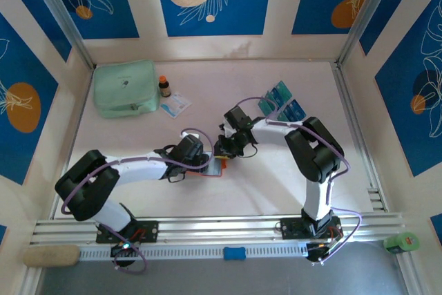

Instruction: Put the credit cards into the card holder

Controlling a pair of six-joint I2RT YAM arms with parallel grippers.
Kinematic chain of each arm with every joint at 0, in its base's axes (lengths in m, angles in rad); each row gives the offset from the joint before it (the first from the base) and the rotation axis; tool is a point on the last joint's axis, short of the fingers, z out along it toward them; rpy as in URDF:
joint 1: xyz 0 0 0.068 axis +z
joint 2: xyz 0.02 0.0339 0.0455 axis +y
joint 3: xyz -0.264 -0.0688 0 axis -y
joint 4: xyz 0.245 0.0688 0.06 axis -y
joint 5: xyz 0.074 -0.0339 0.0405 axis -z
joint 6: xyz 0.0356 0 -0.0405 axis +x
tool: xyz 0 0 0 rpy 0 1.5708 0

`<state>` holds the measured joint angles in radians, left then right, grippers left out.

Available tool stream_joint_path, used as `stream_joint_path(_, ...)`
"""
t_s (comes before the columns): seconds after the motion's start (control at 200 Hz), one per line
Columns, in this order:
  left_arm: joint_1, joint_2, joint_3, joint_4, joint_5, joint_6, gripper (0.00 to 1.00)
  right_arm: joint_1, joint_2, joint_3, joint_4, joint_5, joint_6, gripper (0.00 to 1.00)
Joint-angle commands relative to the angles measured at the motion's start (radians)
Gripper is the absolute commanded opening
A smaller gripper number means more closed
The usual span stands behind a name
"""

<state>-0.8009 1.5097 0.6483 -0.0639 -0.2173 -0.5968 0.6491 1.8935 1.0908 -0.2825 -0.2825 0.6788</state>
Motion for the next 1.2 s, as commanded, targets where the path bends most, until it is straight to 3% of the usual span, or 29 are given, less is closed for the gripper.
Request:
stream_joint_path(0.0, -0.009, -0.017, -0.019, -0.005, 0.009, -0.004, 0.76, 0.009, 0.032, 0.032, -0.009, -0.052, 0.007, 0.22)
stream_joint_path(0.345, -0.008, -0.043, -0.020, -0.007, 0.004, -0.004, 0.77, 0.007, 0.041, 0.048, 0.024, -0.135, 0.042, 0.22)
stream_joint_path(0.585, -0.007, -0.143, -0.009, -0.048, -0.026, -0.002, 0.87, 0.011, -0.030, 0.025, 0.049, -0.157, 0.088, 0.23)
stream_joint_path(0.925, 0.016, -0.344, -0.034, -0.115, -0.090, 0.000, 0.92, 0.057, -0.043, 0.087, 0.018, -0.141, 0.129, 0.45)
stream_joint_path(1.195, 0.040, -0.429, -0.068, -0.140, -0.100, -0.004, 0.93, 0.093, 0.032, 0.192, -0.011, -0.133, 0.145, 0.49)
